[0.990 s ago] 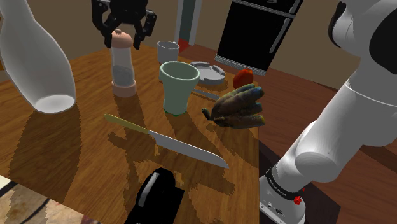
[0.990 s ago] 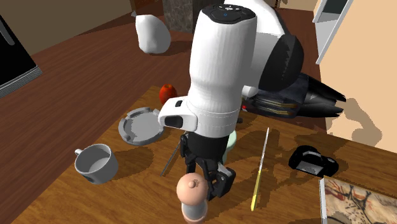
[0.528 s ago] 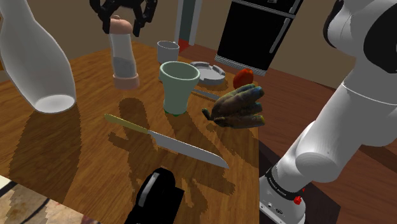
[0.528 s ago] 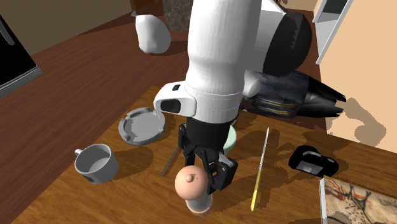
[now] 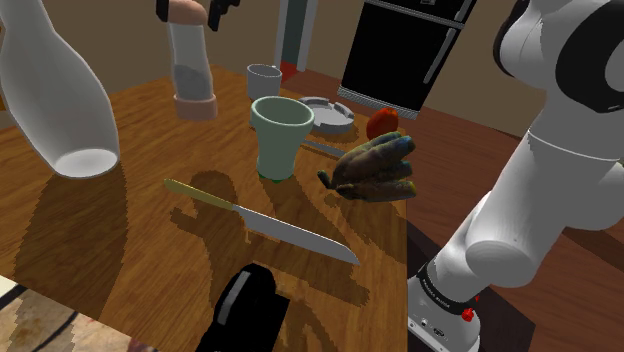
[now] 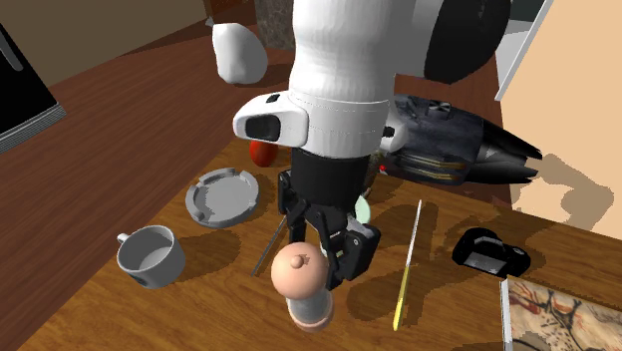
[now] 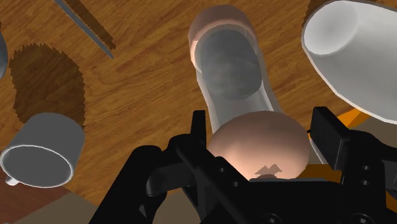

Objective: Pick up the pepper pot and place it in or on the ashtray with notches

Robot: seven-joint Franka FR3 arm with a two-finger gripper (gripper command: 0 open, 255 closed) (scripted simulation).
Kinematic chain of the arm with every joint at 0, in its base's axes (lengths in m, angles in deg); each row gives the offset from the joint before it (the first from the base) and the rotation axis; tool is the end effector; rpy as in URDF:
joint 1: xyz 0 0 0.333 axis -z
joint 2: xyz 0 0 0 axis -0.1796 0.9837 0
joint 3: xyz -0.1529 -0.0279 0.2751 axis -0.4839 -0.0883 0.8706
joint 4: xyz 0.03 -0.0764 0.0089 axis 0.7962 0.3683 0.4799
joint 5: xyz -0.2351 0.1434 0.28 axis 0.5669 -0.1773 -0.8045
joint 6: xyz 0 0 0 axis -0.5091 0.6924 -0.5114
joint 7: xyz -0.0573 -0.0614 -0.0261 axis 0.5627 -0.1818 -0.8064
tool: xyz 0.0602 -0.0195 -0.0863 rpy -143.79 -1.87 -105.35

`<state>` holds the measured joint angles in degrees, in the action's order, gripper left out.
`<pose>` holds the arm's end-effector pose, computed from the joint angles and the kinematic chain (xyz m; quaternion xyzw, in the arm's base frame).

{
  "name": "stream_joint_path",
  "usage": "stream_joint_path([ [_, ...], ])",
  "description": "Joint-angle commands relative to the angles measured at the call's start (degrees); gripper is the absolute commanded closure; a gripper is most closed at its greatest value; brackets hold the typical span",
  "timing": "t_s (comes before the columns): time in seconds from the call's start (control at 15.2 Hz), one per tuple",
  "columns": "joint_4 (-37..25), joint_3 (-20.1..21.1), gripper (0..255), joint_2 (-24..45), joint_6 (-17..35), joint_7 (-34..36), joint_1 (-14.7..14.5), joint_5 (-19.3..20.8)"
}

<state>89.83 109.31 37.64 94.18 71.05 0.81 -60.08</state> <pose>0.4741 0.3637 0.6991 -0.9919 -0.0233 -0.1080 0.0628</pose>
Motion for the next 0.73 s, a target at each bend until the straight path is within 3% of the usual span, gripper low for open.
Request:
stream_joint_path([
  [0.0, -3.3, 0.2, 255, 1.3, -2.2, 0.4, -0.7, 0.9],
  [0.2, -6.9, 0.4, 255, 2.8, -4.6, 0.7, -1.4, 1.8],
  [0.66, 3.5, -4.5, 255, -8.6, -3.7, -10.6, 7.3, -7.3],
])
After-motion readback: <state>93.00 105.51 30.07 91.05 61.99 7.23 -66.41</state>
